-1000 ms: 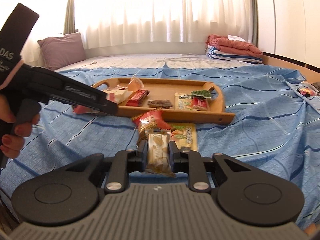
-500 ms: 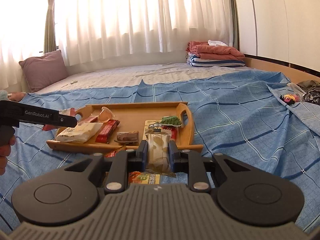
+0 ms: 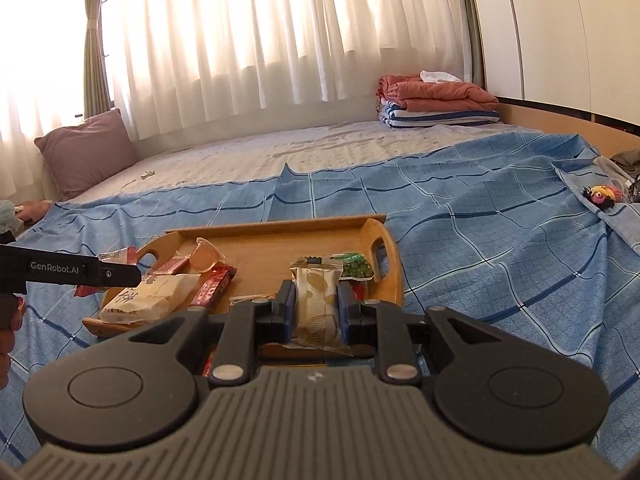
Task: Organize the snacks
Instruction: 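Carry the pink snack over the tray with left tool while right tool lowers the clear snack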
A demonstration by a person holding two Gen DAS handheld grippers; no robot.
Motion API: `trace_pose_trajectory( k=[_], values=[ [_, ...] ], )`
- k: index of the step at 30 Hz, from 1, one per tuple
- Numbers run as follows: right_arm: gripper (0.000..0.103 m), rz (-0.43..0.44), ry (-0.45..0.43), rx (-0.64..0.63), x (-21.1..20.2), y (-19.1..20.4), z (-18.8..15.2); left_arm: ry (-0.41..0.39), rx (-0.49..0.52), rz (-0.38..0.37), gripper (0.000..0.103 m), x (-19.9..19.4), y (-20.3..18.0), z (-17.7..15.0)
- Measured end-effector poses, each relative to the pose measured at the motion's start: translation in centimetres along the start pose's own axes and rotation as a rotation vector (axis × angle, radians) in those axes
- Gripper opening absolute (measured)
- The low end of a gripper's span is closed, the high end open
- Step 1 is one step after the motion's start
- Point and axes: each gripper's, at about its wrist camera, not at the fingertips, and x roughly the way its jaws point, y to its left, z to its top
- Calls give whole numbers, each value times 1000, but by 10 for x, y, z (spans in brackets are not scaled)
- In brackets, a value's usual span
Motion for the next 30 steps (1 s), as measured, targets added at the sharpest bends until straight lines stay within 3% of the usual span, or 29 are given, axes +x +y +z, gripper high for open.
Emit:
trace_pose_trajectory(
  k=[14,30],
  values=[
    [26,9,38,16,28,0,7,-5,16,6,60,17,2,13],
    [26,11,78,50,89,-6,60,3,-11,3,60,64,4,55]
  ],
)
